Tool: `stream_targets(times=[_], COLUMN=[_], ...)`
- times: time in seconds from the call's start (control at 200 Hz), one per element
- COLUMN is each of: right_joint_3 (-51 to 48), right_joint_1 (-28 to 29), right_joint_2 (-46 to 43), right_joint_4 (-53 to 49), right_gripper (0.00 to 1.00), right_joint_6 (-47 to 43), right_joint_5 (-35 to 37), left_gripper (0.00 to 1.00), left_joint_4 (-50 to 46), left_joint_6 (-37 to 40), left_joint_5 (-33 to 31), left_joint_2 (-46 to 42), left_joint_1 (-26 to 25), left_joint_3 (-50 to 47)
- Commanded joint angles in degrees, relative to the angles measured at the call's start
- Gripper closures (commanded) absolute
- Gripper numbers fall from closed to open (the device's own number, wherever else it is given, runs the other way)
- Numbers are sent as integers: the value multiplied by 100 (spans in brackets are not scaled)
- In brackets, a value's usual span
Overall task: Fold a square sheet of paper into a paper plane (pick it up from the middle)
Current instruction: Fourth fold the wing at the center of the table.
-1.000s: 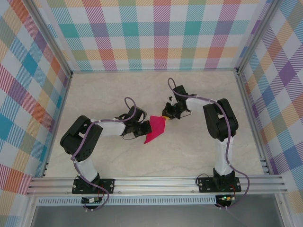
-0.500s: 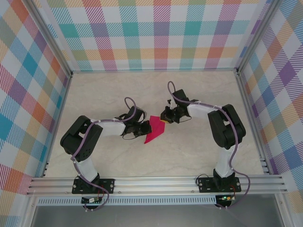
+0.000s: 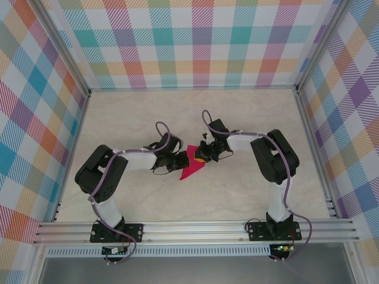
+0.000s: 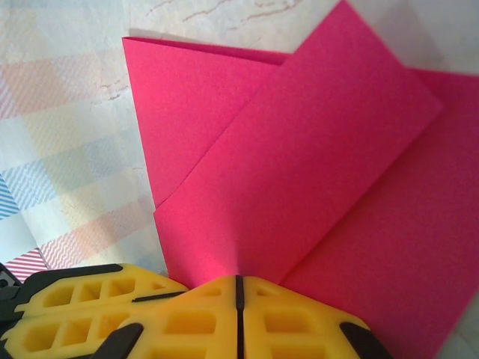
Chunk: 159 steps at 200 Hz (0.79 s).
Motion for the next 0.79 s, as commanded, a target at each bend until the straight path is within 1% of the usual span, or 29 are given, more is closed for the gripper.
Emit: stream_targets(times=[0.0, 0.195, 0.29, 0.375, 0.47, 0.535, 0.62, 0.695, 0.79], right_joint_3=[8, 97, 132, 133, 150, 185, 221, 237, 246], right_joint_1=[3, 11, 11, 20, 29, 37, 46, 45, 46], right_joint_2=[247, 255, 302, 328, 371, 407, 444, 461, 470], right_joint_4=[-253, -582, -691, -729, -758, -792, -860, -911, -975], right_gripper=[92, 92, 92, 92, 92, 93, 93, 93, 93], right_joint_6=[32, 41, 26, 41, 45, 45, 58, 75, 76], right_joint_5=[344, 670, 747, 802, 814, 828, 861, 913, 980], left_gripper=[100, 100, 95, 90, 87, 86, 84, 84, 84], left_joint_4=[-849, -809, -552, -45, 298, 282, 39, -179, -205], left_joint_6=[147, 103, -60, -397, -693, -795, -827, -868, -970], left_joint_5=[-140, 48, 224, 373, 474, 464, 264, 128, 107], left_joint_2=[-73, -305, -535, -730, -812, -814, -830, -844, -854], left_joint_1=[60, 56, 51, 21, -42, -127, -250, -323, -388], left_joint_3=[18, 198, 189, -54, -260, -278, -265, -290, -411])
